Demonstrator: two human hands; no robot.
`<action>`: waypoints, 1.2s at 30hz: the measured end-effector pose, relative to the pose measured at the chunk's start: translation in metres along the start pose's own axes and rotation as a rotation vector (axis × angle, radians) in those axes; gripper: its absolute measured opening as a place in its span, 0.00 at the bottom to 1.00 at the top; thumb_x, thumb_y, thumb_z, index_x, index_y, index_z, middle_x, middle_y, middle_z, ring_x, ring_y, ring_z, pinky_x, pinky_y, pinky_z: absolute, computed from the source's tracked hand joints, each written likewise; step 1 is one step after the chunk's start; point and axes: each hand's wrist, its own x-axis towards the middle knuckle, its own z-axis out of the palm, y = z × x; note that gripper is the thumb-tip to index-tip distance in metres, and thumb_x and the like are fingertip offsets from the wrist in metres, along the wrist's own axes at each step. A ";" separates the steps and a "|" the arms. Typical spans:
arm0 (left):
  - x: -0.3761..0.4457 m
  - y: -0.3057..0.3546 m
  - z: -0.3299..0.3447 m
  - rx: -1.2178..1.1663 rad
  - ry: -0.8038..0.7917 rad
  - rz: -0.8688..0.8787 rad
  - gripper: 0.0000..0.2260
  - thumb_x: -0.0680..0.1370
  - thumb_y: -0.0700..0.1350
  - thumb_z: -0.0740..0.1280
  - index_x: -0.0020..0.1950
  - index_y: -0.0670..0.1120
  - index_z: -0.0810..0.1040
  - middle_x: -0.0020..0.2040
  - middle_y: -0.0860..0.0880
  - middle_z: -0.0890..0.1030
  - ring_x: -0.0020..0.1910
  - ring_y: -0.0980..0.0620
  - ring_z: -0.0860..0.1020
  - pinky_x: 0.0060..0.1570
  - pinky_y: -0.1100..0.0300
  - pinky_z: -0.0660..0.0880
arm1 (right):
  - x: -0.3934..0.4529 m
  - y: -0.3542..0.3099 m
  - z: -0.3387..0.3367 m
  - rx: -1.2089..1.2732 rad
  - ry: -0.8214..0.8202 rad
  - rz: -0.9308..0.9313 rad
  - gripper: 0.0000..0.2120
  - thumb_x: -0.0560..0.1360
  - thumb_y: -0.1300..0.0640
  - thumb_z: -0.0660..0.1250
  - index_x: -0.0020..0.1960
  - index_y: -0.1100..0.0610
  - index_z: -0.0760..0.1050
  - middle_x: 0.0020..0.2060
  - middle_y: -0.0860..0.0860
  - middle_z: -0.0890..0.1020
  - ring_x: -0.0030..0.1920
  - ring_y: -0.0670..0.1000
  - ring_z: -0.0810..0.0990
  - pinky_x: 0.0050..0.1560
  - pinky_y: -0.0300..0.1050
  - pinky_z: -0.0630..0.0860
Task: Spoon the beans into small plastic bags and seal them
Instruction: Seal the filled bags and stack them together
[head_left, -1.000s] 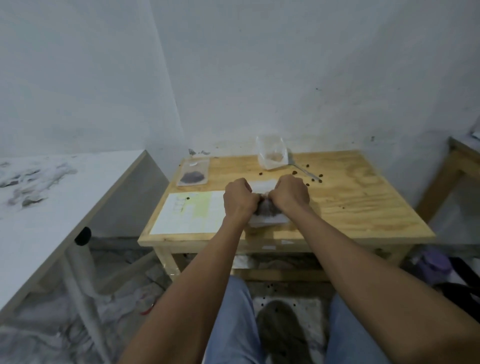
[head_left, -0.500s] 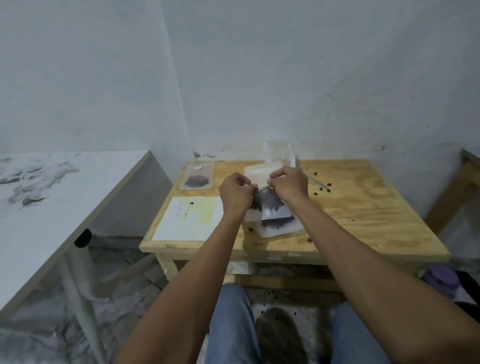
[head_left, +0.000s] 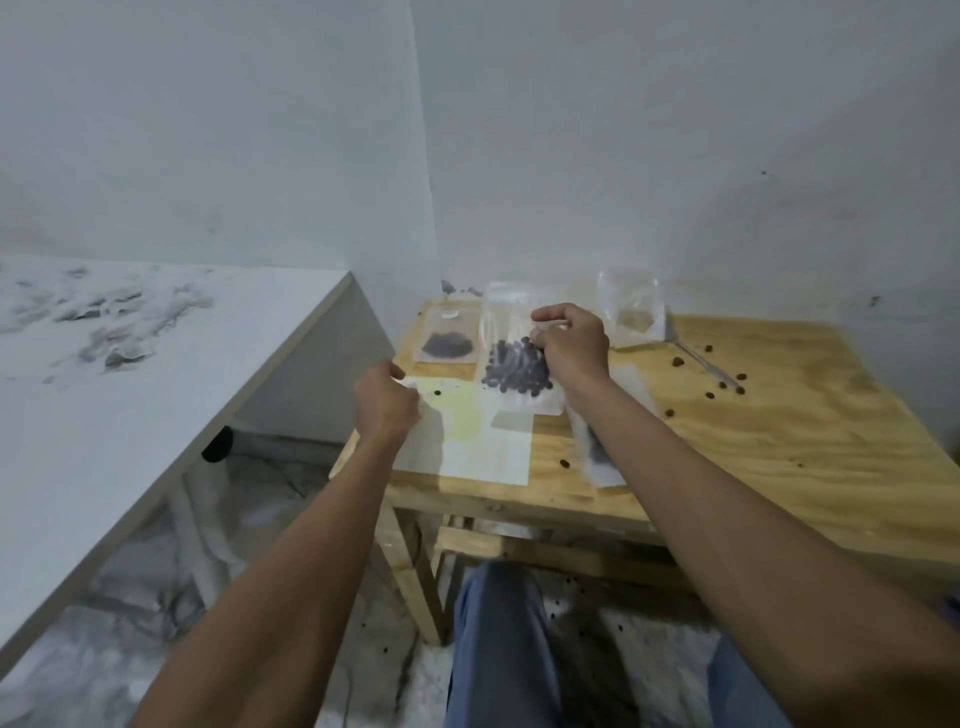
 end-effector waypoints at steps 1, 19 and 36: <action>0.002 -0.001 0.001 0.003 0.003 -0.013 0.12 0.75 0.39 0.71 0.58 0.47 0.80 0.53 0.44 0.82 0.48 0.44 0.81 0.48 0.53 0.80 | 0.000 0.001 0.005 -0.004 -0.006 0.001 0.13 0.76 0.68 0.68 0.50 0.51 0.82 0.56 0.51 0.82 0.39 0.45 0.80 0.27 0.31 0.72; 0.017 0.037 -0.012 -0.419 -0.147 -0.070 0.17 0.72 0.36 0.74 0.57 0.46 0.74 0.51 0.46 0.79 0.42 0.52 0.76 0.37 0.58 0.71 | 0.006 0.021 0.019 0.063 -0.029 0.017 0.12 0.76 0.65 0.71 0.44 0.48 0.81 0.57 0.54 0.83 0.56 0.56 0.83 0.37 0.38 0.74; -0.044 0.100 0.022 -0.505 -0.121 0.140 0.12 0.71 0.42 0.77 0.45 0.53 0.76 0.49 0.46 0.80 0.45 0.51 0.80 0.42 0.57 0.76 | -0.002 0.017 0.010 0.152 0.014 0.018 0.09 0.71 0.61 0.78 0.45 0.51 0.81 0.48 0.48 0.84 0.50 0.51 0.85 0.56 0.52 0.82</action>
